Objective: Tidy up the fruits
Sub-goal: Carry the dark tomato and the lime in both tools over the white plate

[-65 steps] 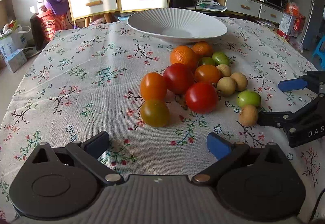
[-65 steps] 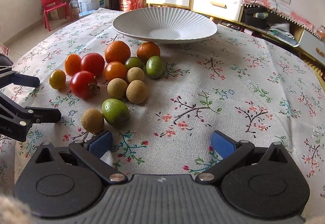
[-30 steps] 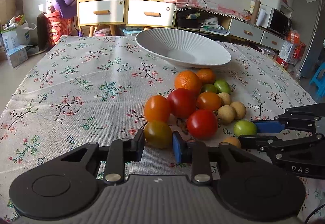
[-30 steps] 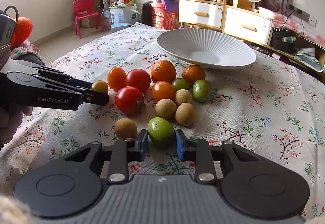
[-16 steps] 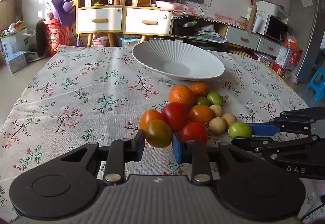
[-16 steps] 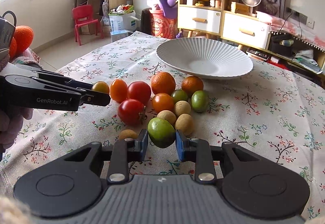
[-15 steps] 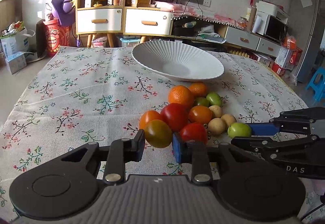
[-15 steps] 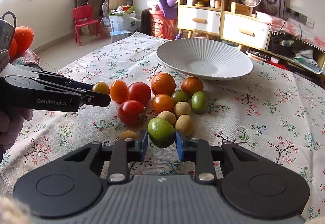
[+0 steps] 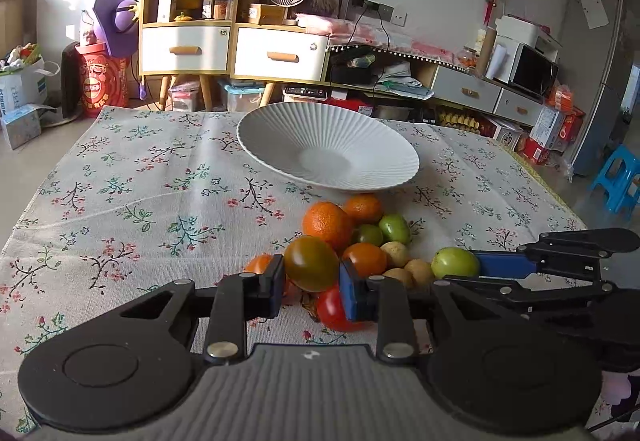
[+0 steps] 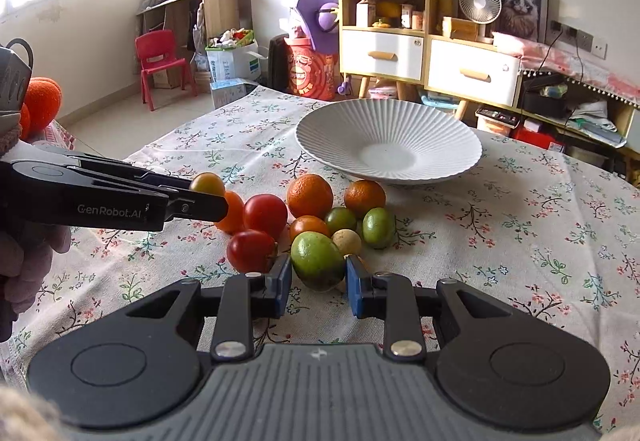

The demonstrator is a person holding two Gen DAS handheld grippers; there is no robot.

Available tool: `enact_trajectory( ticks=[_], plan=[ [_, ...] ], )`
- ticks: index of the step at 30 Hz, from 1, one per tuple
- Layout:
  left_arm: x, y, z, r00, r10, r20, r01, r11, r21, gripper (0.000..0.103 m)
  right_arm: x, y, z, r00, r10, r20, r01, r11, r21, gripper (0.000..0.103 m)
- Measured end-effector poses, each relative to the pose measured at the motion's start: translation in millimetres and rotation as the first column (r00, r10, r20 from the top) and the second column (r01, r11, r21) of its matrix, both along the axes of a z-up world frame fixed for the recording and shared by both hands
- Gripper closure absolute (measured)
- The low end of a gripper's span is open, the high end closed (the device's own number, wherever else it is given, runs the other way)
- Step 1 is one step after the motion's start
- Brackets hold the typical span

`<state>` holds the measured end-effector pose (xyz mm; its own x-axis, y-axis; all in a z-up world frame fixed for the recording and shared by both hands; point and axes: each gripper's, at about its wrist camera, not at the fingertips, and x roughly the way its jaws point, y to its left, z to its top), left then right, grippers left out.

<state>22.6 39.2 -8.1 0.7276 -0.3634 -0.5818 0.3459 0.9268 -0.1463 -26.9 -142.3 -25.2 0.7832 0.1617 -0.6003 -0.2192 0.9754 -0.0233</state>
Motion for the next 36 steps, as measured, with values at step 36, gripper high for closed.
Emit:
enact_trajectory(
  ticks=[36],
  plan=[
    [92.6,-52.2,19.0,1.000,-0.011,-0.029,0.011,1.000,0.016,0.076,99.1,-72.8,24.2,0.999,0.053,-0.012,-0.050,0.983,0.176,0.077]
  ],
)
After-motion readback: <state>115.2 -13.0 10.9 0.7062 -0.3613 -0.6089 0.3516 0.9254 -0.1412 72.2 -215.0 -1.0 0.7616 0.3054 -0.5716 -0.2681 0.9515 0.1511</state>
